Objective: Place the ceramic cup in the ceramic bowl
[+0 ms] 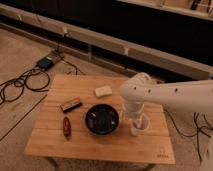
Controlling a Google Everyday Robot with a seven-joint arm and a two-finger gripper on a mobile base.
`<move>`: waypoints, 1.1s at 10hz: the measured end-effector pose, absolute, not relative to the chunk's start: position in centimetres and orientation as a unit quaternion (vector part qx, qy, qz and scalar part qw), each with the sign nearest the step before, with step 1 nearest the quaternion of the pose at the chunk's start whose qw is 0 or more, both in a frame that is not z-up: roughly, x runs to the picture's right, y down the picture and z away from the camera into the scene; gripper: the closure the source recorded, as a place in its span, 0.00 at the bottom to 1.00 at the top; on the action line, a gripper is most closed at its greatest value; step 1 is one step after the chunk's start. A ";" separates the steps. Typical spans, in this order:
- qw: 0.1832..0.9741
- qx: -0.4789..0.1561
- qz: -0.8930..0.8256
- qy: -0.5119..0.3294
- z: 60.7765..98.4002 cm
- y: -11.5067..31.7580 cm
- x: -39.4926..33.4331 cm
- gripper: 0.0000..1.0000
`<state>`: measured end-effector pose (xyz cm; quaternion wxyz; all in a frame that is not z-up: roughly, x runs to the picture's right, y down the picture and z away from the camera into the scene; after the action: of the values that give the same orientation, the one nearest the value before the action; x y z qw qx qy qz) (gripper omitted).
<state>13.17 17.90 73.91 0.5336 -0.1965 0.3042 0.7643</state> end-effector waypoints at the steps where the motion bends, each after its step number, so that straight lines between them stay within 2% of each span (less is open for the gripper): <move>1: 0.536 -0.197 0.762 0.306 75.0 18.2 13.8 0.35; 2: 0.537 -0.198 0.761 0.306 75.7 18.3 14.0 0.38; 5: 0.547 -0.205 0.754 0.301 77.6 18.4 14.0 0.66; 7: 0.555 -0.213 0.744 0.305 77.4 18.0 13.8 0.90; 9: 0.570 -0.215 0.730 0.310 76.7 16.9 13.1 1.00; 11: 0.604 -0.205 0.701 0.319 75.9 14.8 11.9 1.00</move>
<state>11.87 14.75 75.89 0.6037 -0.2047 0.3189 0.7014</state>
